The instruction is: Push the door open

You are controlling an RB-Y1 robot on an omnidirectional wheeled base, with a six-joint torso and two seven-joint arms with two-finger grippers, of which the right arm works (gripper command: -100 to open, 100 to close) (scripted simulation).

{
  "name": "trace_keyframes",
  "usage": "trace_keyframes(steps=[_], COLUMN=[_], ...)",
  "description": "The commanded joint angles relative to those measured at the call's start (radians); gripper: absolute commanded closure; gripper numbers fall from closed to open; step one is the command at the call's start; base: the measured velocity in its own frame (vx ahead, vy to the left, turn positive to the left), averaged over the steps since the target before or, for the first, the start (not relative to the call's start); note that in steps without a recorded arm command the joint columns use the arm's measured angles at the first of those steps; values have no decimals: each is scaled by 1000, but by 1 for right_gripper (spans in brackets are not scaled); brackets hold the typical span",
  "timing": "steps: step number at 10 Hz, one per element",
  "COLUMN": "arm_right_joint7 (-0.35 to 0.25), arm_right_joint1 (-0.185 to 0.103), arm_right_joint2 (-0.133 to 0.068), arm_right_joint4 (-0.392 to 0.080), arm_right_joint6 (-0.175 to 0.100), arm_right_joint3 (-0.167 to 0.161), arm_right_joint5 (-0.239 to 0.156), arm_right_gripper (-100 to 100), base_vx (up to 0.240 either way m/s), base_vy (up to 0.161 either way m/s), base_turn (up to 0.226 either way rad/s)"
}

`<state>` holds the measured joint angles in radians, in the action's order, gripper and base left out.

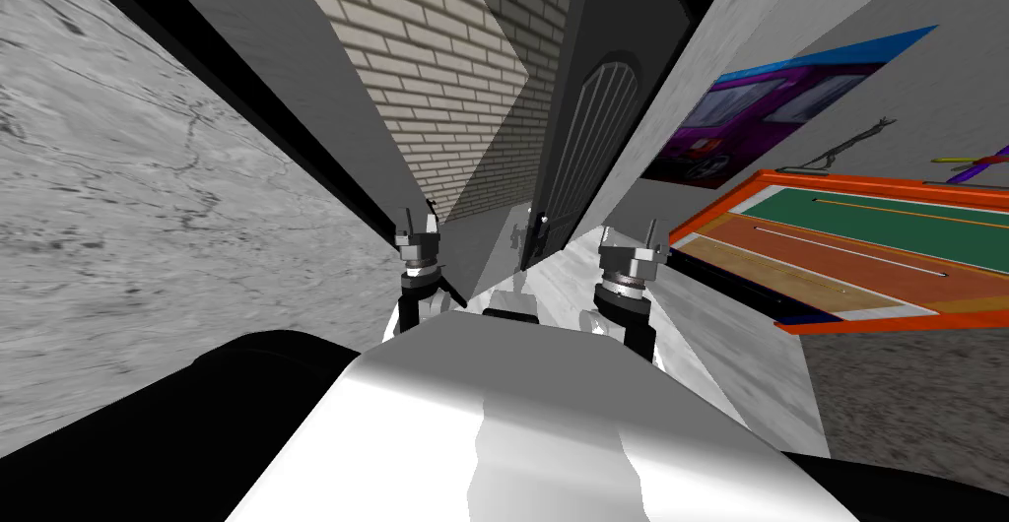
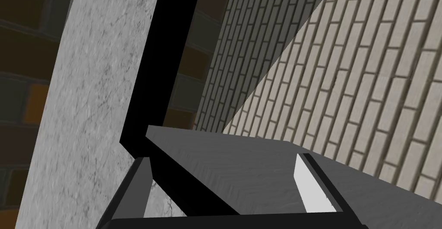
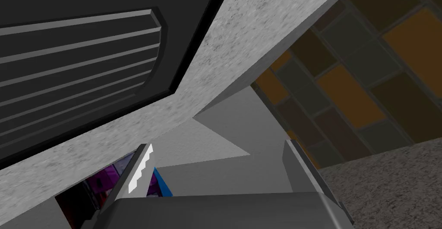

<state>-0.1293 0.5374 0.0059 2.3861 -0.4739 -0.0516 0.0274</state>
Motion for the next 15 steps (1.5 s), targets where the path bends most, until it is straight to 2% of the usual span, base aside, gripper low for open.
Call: trace_keyframes(steps=[1,4,5,7,8,15], arm_right_joint7=[-1,-1,-2,-3,-4,-7], arm_right_joint1=[-17,-35,-51,-69,-89,-169], arm_right_joint2=[-12,-23,-31,-40,-50,-81], arm_right_joint4=[-37,-79,-114,-154,-199,-379], arm_right_joint6=[8,16,23,31,40,77], arm_right_joint3=[-10,-22,-31,-42,-55,-104], arm_right_joint5=[1,2,3,4,5,10], arm_right_gripper=[-100,-100,-100,-100,-100,-100], base_vx=[51,54,68,80,99,75], base_vy=[-72,-102,-118,-119,-149,-109], base_turn=[99,61,101,96,120,101])
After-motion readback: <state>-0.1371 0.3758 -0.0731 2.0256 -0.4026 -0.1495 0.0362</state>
